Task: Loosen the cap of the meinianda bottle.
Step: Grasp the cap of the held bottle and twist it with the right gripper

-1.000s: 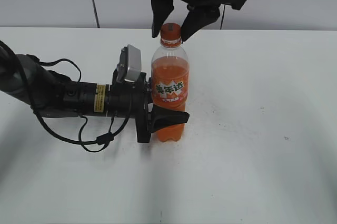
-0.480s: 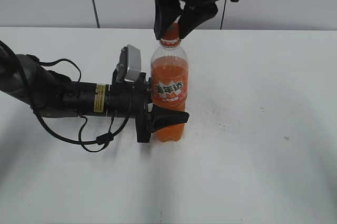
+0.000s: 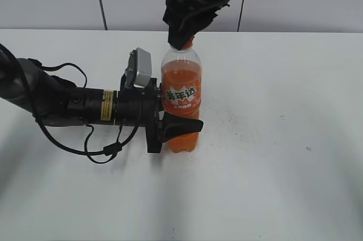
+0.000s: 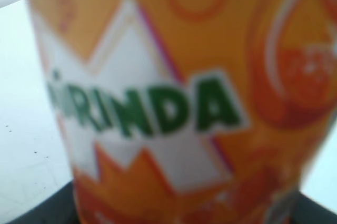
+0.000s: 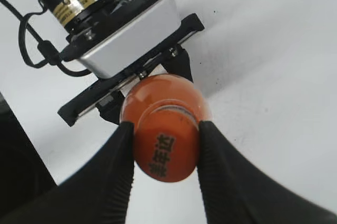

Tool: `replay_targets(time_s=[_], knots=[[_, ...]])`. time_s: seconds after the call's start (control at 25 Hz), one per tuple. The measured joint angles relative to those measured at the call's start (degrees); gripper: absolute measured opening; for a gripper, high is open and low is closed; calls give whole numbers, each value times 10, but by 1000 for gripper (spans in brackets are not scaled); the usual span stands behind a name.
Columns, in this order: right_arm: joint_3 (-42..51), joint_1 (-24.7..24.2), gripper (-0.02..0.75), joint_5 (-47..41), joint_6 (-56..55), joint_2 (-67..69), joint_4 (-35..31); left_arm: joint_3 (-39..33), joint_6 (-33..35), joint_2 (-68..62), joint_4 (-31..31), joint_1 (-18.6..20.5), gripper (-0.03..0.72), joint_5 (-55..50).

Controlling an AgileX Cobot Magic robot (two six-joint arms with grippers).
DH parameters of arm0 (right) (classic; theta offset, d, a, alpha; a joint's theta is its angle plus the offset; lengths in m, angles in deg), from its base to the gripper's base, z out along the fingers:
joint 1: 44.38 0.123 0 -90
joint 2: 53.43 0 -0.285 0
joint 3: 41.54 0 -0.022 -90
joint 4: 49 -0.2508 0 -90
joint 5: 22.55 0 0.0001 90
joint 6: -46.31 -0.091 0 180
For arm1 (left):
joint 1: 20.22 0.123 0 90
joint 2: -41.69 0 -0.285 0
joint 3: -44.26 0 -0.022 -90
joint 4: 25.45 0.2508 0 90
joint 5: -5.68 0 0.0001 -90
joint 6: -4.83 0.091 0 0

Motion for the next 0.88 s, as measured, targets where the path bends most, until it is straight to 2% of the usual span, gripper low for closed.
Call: replay_targets(time_s=[0.28, 0.88], knots=[[0, 0, 278, -3, 63, 0, 0, 0, 0, 0, 3, 0, 401, 1], [1, 0, 274, -5, 90, -26, 0, 0, 1, 0, 20, 0, 401, 6]])
